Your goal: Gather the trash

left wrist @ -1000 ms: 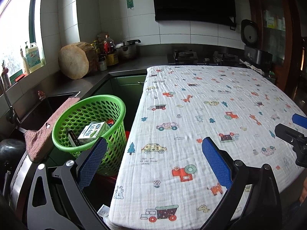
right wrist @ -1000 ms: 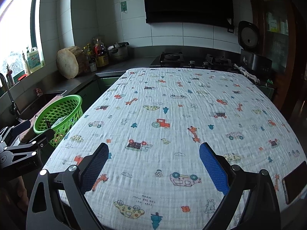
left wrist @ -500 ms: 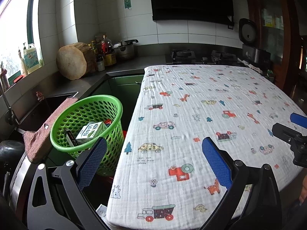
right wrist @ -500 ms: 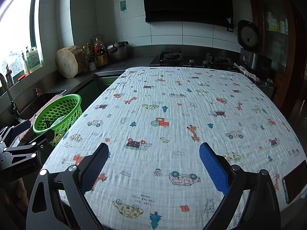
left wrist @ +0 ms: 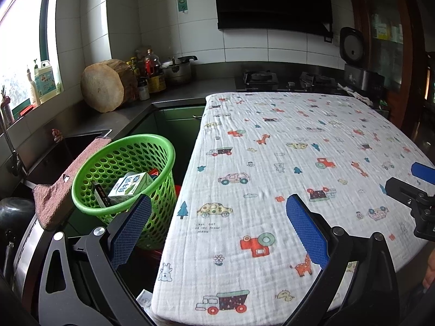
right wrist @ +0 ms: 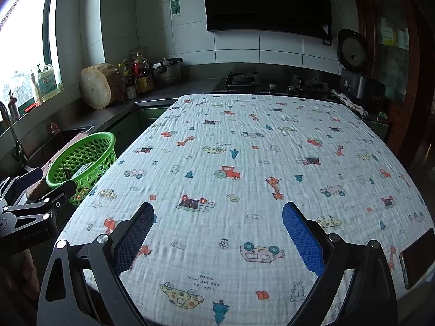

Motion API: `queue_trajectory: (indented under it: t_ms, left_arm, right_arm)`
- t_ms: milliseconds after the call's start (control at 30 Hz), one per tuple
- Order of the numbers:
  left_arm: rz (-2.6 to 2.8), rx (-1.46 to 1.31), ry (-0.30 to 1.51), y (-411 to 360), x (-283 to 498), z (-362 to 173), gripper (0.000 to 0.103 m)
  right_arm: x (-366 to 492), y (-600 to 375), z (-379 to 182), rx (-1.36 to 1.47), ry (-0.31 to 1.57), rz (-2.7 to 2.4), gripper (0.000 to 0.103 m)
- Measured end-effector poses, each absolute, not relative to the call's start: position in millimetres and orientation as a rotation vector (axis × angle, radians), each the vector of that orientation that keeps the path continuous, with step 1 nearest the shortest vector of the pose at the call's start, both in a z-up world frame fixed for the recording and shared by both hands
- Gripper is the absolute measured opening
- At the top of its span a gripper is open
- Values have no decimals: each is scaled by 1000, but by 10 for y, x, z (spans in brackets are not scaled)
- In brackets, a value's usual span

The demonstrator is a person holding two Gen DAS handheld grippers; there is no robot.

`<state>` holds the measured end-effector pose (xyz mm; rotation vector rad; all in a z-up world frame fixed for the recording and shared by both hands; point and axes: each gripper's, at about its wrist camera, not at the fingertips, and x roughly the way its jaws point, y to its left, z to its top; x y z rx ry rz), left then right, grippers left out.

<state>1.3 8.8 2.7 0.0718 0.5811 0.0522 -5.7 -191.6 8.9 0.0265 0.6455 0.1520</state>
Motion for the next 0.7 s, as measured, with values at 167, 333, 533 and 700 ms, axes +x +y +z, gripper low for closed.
queue_trajectory:
  t_ms: [167, 333, 533, 700]
  left_arm:
    - [62, 67, 576, 114, -7, 43, 98]
    - [78, 64, 580, 146, -18, 45, 98]
    - [101, 54, 590, 206, -32, 35, 98]
    - [125, 51, 595, 251, -51, 30, 98]
  right_arm:
    - [-68, -1856, 96, 18, 641, 162, 92]
    - [-74, -1800, 110, 7, 638, 178, 92]
    - [-78, -1736, 120, -7, 634, 202, 92]
    - [-66, -1660, 113, -15, 635, 230, 92]
